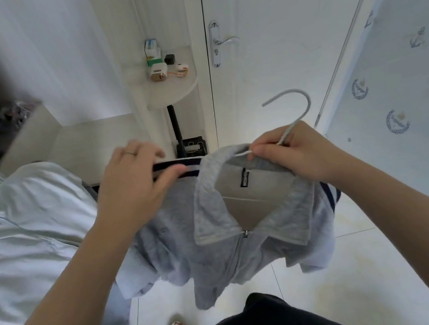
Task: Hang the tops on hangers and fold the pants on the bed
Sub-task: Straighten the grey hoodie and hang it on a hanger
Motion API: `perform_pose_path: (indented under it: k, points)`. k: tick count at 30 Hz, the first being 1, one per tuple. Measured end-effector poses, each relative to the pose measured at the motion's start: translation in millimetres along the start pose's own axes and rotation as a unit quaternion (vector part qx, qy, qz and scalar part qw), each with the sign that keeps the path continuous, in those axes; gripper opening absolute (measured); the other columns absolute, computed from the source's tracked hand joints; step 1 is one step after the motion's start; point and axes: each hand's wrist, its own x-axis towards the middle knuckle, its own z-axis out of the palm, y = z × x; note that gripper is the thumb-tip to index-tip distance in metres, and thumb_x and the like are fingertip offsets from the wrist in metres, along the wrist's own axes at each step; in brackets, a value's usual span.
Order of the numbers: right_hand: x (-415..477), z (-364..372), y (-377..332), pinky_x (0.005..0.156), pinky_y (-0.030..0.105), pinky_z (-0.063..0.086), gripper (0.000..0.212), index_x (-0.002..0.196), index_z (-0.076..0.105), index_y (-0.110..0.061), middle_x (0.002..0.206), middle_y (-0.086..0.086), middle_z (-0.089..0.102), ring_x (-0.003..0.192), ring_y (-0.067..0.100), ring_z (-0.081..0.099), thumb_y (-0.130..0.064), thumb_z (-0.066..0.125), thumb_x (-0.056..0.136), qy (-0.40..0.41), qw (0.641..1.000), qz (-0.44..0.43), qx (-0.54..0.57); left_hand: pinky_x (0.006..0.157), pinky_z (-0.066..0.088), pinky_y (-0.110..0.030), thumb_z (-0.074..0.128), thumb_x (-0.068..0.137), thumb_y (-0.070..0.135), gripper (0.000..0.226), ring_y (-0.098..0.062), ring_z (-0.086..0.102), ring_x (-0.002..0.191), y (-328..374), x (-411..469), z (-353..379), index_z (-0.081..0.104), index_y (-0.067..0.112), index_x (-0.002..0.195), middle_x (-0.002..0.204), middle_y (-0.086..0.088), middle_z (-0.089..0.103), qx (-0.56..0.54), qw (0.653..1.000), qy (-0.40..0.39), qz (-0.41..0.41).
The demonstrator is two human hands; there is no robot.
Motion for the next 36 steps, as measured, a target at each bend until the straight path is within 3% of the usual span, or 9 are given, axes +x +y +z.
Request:
perform_pose_path:
  k: [3, 5, 8, 12, 18, 22, 26, 31, 36]
  points:
    - [15, 5, -14, 0.076, 0.021, 0.051, 0.017, 0.091, 0.081, -0.021, 0.083, -0.006, 0.076, 0.081, 0.007, 0.069, -0.019, 0.064, 0.097, -0.027, 0.999, -0.016, -0.012, 0.077, 0.045, -0.039, 0.047, 0.086, 0.07, 0.064, -0.027, 0.058, 0.093, 29, 3, 10, 0.062, 0.015, 0.113, 0.1, -0.003, 0.065, 0.022, 0.992, -0.05, 0.117]
    - [23, 11, -17, 0.072, 0.022, 0.049, 0.016, 0.091, 0.08, -0.016, 0.079, -0.003, 0.074, 0.075, 0.007, 0.066, -0.019, 0.064, 0.096, -0.035, 0.999, -0.02, -0.025, 0.06, 0.046, -0.035, 0.044, 0.093, 0.062, 0.054, -0.025, 0.06, 0.074, 39, 5, 15, 0.063, 0.014, 0.106, 0.084, -0.001, 0.064, 0.014, 0.993, -0.041, 0.11]
    - [24, 15, -7, 0.067, 0.012, 0.044, 0.008, 0.092, 0.075, -0.025, 0.072, -0.013, 0.067, 0.068, -0.003, 0.058, -0.022, 0.068, 0.094, -0.012, 1.0, -0.022, -0.015, 0.058, 0.044, -0.035, 0.045, 0.1, 0.05, 0.043, -0.025, 0.059, 0.066, 35, 6, 18, 0.066, 0.013, 0.102, 0.076, -0.001, 0.062, -0.026, 0.998, -0.007, 0.051]
    - [-1, -4, 40, 0.093, 0.014, 0.043, 0.039, 0.121, 0.061, -0.04, 0.111, -0.024, 0.067, 0.109, -0.005, 0.059, -0.036, 0.077, 0.086, 0.002, 0.997, 0.03, -0.066, 0.056, 0.047, -0.04, 0.041, 0.096, 0.056, 0.049, -0.025, 0.057, 0.061, 16, -1, 17, 0.063, 0.013, 0.089, 0.069, -0.001, 0.06, -0.085, 0.995, 0.045, -0.013]
    - [-45, -18, 111, 0.096, 0.055, 0.049, 0.02, 0.106, 0.068, -0.004, 0.104, 0.016, 0.072, 0.105, 0.038, 0.064, -0.017, 0.071, 0.092, -0.02, 0.976, 0.198, -0.087, 0.052, 0.044, -0.042, 0.047, 0.095, 0.055, 0.044, -0.022, 0.053, 0.057, -9, -8, 12, 0.057, 0.015, 0.079, 0.06, 0.0, 0.054, -0.089, 0.992, 0.079, -0.051]
    - [-38, -31, 114, 0.064, 0.034, 0.041, 0.022, 0.079, 0.058, -0.011, 0.068, -0.001, 0.06, 0.07, 0.027, 0.054, -0.027, 0.072, 0.085, 0.047, 0.96, 0.199, -0.191, 0.054, 0.046, -0.046, 0.049, 0.092, 0.054, 0.044, -0.025, 0.054, 0.056, -11, -9, 14, 0.054, 0.014, 0.074, 0.057, -0.002, 0.05, -0.126, 0.99, 0.031, -0.052]
    - [-35, -39, 101, 0.06, 0.014, 0.039, 0.014, 0.091, 0.056, -0.025, 0.071, -0.003, 0.066, 0.066, 0.011, 0.057, -0.012, 0.062, 0.093, 0.139, 0.959, 0.135, -0.207, 0.051, 0.043, -0.042, 0.045, 0.093, 0.056, 0.045, -0.023, 0.051, 0.052, -27, -11, 16, 0.047, 0.02, 0.067, 0.053, 0.001, 0.047, -0.09, 0.995, -0.046, -0.011]
    - [-30, -45, 60, 0.076, 0.01, 0.043, 0.015, 0.097, 0.069, -0.029, 0.091, -0.013, 0.068, 0.085, 0.003, 0.061, -0.019, 0.059, 0.092, 0.137, 0.989, 0.026, -0.041, 0.05, 0.038, -0.034, 0.053, 0.097, 0.052, 0.042, -0.013, 0.052, 0.052, -39, -11, 24, 0.045, 0.027, 0.065, 0.052, 0.004, 0.051, -0.045, 0.993, -0.108, -0.028]
    - [-43, -50, 51, 0.112, 0.045, 0.039, 0.029, 0.115, 0.067, -0.007, 0.138, 0.006, 0.059, 0.133, 0.029, 0.051, -0.012, 0.056, 0.089, 0.042, 0.974, 0.015, 0.222, 0.047, 0.034, -0.028, 0.046, 0.097, 0.051, 0.032, -0.011, 0.048, 0.051, -34, -12, 19, 0.045, 0.034, 0.069, 0.055, 0.004, 0.049, -0.095, 0.995, 0.003, -0.04]
